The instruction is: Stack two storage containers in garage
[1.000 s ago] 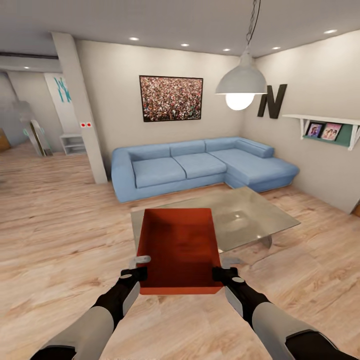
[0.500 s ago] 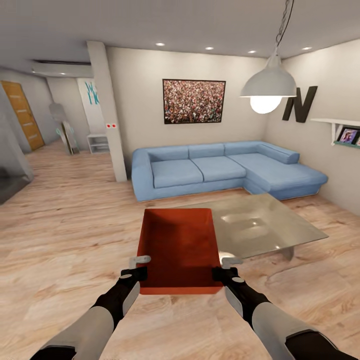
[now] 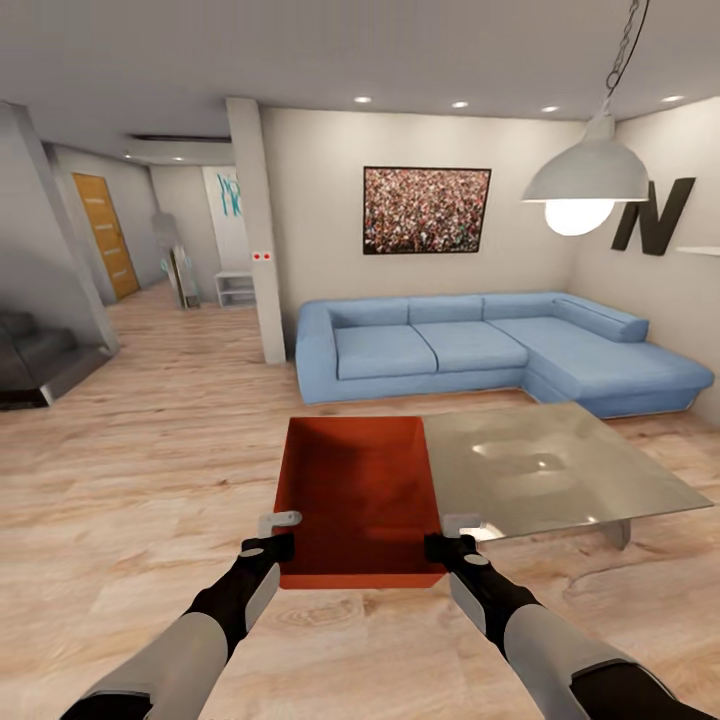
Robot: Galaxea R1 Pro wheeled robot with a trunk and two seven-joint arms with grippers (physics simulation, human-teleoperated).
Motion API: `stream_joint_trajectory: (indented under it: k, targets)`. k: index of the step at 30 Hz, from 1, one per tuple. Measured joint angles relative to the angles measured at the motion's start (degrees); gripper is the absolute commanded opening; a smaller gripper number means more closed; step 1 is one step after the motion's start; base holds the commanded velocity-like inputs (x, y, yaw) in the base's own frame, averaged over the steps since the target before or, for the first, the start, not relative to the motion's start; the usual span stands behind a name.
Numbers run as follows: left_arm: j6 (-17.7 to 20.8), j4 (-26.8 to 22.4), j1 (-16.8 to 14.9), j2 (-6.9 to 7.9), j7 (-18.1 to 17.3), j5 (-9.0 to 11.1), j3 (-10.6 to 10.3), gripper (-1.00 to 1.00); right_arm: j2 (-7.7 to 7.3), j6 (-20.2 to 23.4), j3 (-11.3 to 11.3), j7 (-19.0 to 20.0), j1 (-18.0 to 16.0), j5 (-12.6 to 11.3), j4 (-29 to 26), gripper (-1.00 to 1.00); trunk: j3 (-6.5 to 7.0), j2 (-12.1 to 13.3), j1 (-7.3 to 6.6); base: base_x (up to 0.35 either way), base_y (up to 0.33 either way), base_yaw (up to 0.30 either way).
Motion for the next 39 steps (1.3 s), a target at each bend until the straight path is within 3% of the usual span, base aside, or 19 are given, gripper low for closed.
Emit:
stream_joint_trajectory:
  k: [39]
  targets:
    - [0.0, 0.0, -0.01, -0.07, 0.11, 0.05, -0.04, -1.0, -0.08, 0.02, 0.12, 0.03, -0.01, -0.1, -0.01, -1.0, 2.48, -0.02, 0.0, 0.0, 0.0, 0.224]
